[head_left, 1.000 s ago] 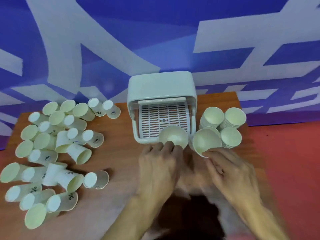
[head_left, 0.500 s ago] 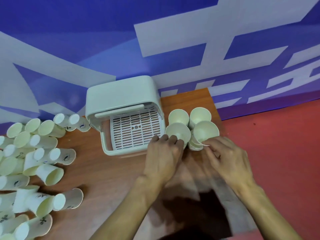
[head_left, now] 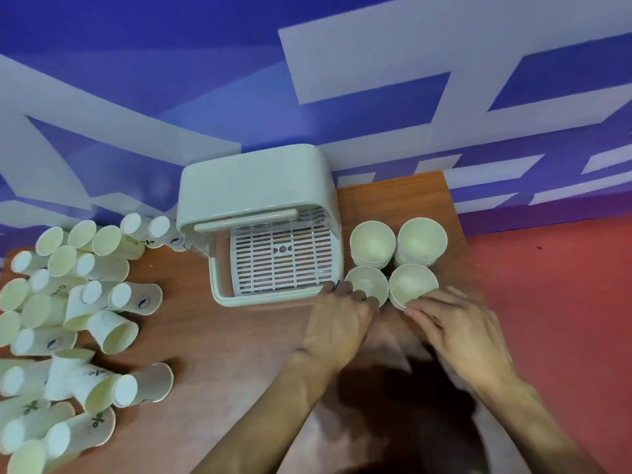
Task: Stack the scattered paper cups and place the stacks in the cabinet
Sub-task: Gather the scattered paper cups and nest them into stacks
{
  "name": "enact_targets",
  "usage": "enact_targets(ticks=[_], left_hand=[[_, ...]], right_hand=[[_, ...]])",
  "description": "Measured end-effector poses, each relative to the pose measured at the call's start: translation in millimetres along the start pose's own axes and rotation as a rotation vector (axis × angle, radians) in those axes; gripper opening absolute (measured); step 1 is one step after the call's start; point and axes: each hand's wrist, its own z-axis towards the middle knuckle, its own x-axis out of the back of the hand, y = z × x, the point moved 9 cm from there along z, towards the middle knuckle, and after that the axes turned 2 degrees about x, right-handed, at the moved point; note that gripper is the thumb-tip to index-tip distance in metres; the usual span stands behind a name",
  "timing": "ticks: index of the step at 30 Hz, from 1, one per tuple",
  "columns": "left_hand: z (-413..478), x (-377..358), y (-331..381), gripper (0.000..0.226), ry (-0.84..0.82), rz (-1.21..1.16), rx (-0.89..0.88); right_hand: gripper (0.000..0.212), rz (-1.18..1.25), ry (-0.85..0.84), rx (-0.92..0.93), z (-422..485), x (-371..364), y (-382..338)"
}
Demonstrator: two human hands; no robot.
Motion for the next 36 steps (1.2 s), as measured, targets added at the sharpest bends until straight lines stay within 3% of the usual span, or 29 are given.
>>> enact_targets(ticks=[7,10,15,19,22,25,27,30,34,36], left_hand=[[-4.2,-3.7,5.3,0.015,-0.011,-0.054,-0.046],[-16.0,11.4,-5.6,0.022,0.064,-0.121,-0.001],[-71.4,25.0,-61.2,0.018,0.132,-0.219,0.106],[-128.0,4.5,-124.1,0.005,0.099,-0.256,0.182],[-172.1,-6.8,-179.5,0.01,0.129,-0.213,0.259],[-224.1,-21.0,-237.3,0.011,0.165,-0.213,0.368],[-265.2,-35.6,-274.5,0.006,0.155,-0.209,0.471],[-333.5,-56.6,-327.6,0.023,0.102,-0.206,0.693],[-411.8,-89.1,-375.8,0.048,-0.026,-0.207,0.9],[-431.5,-104.3,-387.6,0.04,-0.095,-0.161,0.935]], right_hand=[[0.006,-0.022,-0.036,-0.07,-0.8,2.1,-2.6],[0.021,-0.135,0.024,-0.077,-1.2,17.1,-16.2],[0.02,-0.053,0.133,0.048,10.4,15.3,-109.5],[0.015,-0.067,-0.012,0.265,23.2,-53.1,-210.5],[0.004,-0.083,-0.137,0.29,29.9,-105.1,-267.9],[0.009,-0.129,-0.265,0.335,35.0,-151.6,-327.4],[0.018,-0.164,-0.372,0.379,33.4,-184.8,-367.7],[0.038,-0.177,-0.563,0.447,22.0,-235.5,-419.3],[0.062,-0.237,-0.639,0.496,14.3,-283.7,-461.6],[0.069,-0.287,-0.639,0.519,14.1,-300.5,-471.9]])
